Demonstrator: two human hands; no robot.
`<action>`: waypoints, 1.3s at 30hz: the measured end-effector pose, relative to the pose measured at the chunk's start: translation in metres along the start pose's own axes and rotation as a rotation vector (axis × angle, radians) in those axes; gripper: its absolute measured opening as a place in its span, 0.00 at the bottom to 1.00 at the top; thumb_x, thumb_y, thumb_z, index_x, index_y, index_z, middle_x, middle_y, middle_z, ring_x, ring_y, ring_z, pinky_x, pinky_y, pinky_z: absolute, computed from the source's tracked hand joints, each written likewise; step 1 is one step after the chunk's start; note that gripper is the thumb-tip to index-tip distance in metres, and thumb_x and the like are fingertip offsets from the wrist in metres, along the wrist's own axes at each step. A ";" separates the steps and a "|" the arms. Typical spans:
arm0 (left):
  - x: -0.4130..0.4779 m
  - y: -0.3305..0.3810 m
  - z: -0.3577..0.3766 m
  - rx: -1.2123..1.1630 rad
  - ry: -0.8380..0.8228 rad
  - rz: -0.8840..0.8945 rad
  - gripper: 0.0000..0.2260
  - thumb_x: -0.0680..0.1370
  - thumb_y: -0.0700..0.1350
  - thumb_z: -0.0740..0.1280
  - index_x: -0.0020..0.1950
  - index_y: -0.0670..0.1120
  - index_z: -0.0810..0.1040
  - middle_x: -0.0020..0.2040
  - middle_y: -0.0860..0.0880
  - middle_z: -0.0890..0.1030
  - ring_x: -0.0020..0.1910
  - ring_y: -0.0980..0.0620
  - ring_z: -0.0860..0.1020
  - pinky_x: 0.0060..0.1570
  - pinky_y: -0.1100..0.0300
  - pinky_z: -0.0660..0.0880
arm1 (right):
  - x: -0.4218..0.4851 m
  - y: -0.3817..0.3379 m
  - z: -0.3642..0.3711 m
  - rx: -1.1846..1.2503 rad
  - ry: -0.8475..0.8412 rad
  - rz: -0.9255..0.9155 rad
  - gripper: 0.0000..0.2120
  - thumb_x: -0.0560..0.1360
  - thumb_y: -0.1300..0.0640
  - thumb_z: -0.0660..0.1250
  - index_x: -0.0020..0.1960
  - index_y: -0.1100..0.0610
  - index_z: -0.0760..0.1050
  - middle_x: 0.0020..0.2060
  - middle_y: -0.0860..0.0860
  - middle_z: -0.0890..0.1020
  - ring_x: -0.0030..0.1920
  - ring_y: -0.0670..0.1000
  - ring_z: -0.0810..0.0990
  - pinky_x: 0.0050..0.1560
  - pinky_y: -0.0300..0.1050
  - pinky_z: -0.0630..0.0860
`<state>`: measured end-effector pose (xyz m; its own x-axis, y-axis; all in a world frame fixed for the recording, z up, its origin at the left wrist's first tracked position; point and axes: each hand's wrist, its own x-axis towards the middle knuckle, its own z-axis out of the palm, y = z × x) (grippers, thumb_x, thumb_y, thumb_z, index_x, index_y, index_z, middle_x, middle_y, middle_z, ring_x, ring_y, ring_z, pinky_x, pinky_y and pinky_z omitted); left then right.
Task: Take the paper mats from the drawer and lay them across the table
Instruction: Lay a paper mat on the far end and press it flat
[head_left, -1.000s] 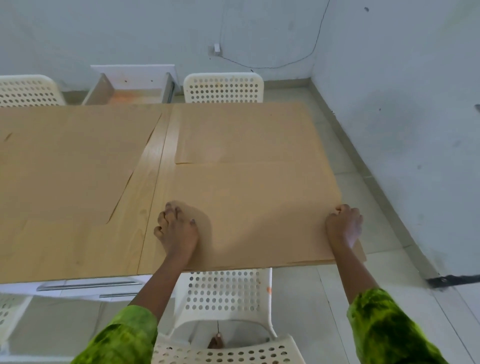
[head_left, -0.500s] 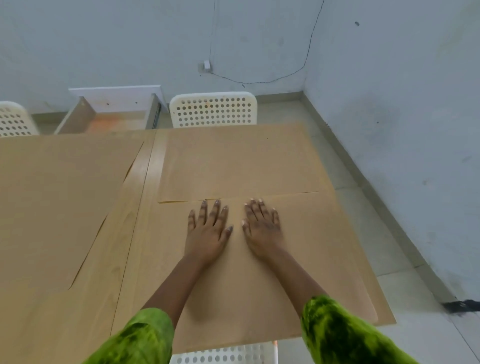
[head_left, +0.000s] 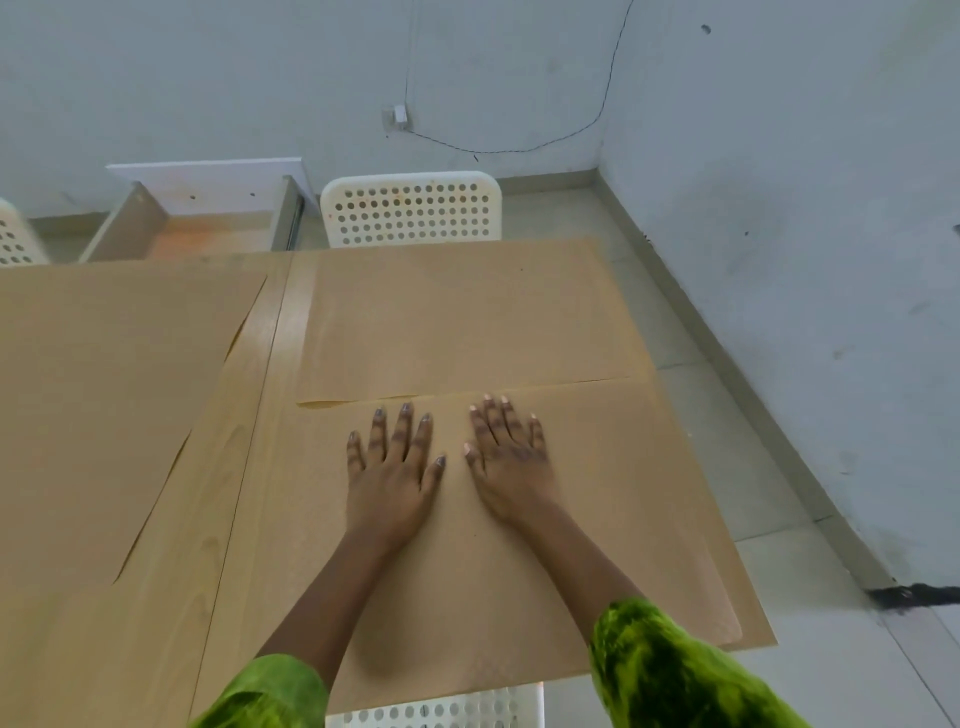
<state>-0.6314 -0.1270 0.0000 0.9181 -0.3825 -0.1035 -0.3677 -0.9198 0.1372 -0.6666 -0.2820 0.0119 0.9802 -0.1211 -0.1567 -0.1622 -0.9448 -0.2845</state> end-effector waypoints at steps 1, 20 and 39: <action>-0.001 0.000 -0.001 -0.014 0.002 0.000 0.34 0.72 0.63 0.32 0.77 0.55 0.45 0.79 0.52 0.44 0.77 0.47 0.40 0.73 0.43 0.39 | 0.000 0.000 0.000 0.001 -0.002 -0.002 0.26 0.81 0.47 0.45 0.77 0.51 0.44 0.77 0.48 0.45 0.77 0.48 0.40 0.74 0.53 0.38; 0.002 0.004 -0.002 0.011 -0.023 0.089 0.33 0.71 0.67 0.29 0.76 0.61 0.44 0.78 0.56 0.44 0.77 0.48 0.40 0.72 0.40 0.39 | -0.005 -0.006 0.001 -0.028 -0.007 -0.048 0.26 0.81 0.47 0.46 0.76 0.50 0.46 0.77 0.47 0.46 0.77 0.47 0.41 0.74 0.53 0.39; -0.071 0.019 -0.005 -0.014 -0.010 0.089 0.31 0.75 0.64 0.32 0.76 0.55 0.41 0.79 0.51 0.44 0.77 0.47 0.42 0.71 0.40 0.36 | -0.118 -0.003 0.000 0.101 0.053 0.068 0.34 0.73 0.45 0.35 0.76 0.57 0.48 0.77 0.55 0.49 0.77 0.55 0.45 0.71 0.53 0.32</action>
<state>-0.7030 -0.1168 0.0151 0.8806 -0.4632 -0.0999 -0.4454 -0.8810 0.1596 -0.7823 -0.2648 0.0312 0.9708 -0.2020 -0.1294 -0.2362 -0.8989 -0.3690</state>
